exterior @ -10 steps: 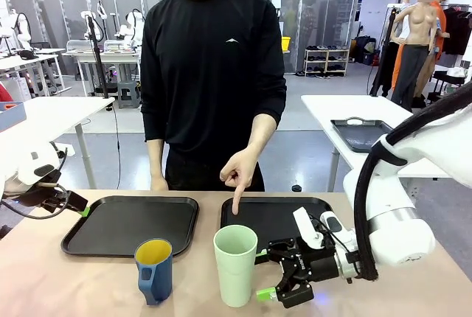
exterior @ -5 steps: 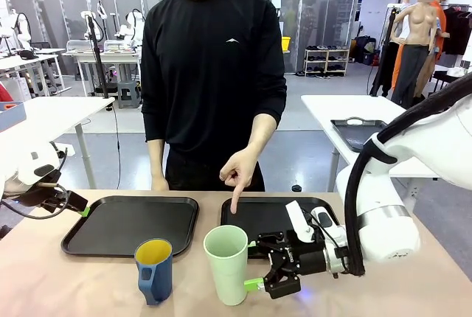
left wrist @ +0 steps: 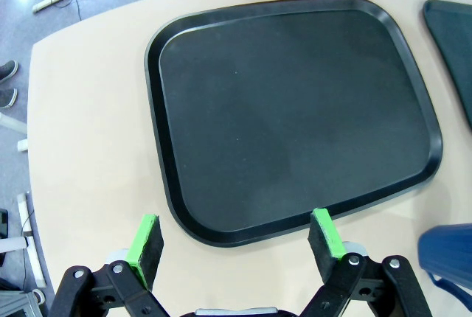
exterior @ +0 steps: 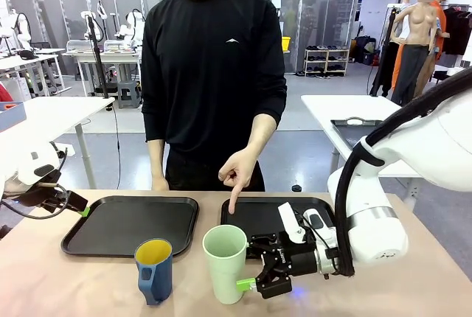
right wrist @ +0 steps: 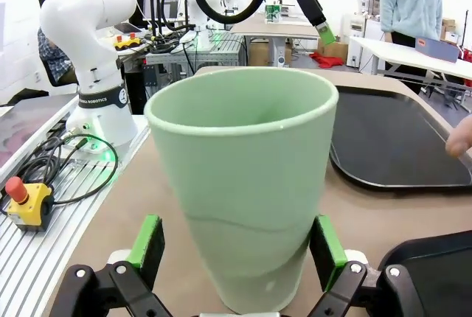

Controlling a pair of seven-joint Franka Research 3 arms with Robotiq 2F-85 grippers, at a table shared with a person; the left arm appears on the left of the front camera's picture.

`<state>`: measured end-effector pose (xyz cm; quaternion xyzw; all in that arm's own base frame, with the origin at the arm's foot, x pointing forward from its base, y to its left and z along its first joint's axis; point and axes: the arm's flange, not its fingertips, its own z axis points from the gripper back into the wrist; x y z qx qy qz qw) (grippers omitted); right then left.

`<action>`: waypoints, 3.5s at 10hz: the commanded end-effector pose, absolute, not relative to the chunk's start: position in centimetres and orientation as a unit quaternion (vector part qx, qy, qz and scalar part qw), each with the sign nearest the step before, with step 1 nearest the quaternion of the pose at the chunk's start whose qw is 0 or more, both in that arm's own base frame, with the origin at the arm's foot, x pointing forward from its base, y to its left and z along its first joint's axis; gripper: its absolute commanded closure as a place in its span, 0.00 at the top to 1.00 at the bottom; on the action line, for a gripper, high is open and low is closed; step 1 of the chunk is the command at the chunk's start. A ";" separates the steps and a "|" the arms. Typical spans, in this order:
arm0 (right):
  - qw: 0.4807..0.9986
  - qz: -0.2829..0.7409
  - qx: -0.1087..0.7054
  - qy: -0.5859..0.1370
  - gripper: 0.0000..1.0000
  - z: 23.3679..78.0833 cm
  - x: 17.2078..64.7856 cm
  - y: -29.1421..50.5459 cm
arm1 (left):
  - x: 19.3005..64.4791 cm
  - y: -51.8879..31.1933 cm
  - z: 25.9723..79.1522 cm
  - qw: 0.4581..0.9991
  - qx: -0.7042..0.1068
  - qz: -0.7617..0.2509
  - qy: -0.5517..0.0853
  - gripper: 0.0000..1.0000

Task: Sort and store the cups by type.
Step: Pick up the Reusable plastic cup.

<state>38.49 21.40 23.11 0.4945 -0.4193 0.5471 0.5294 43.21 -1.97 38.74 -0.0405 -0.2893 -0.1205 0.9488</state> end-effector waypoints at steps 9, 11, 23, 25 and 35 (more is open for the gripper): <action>0.492 0.543 0.531 -0.424 1.00 20.6 39.2 25.2 | 43.2 -2.0 38.8 0.948 -0.041 -0.120 -0.290 1.00; 0.487 0.543 0.537 -0.423 1.00 20.4 39.1 25.8 | 43.2 -2.0 38.8 0.948 -0.041 -0.120 -0.290 1.00; 0.491 0.545 0.516 -0.442 0.47 21.8 38.7 25.6 | 43.2 -2.0 38.8 0.948 -0.041 -0.120 -0.290 1.00; 0.494 0.540 0.517 -0.443 0.47 23.0 38.5 25.1 | 43.2 -2.0 38.8 0.948 -0.041 -0.120 -0.290 1.00; 0.485 0.550 0.504 -0.457 0.47 27.9 37.2 23.1 | 43.2 -2.0 38.8 0.948 -0.041 -0.120 -0.290 1.00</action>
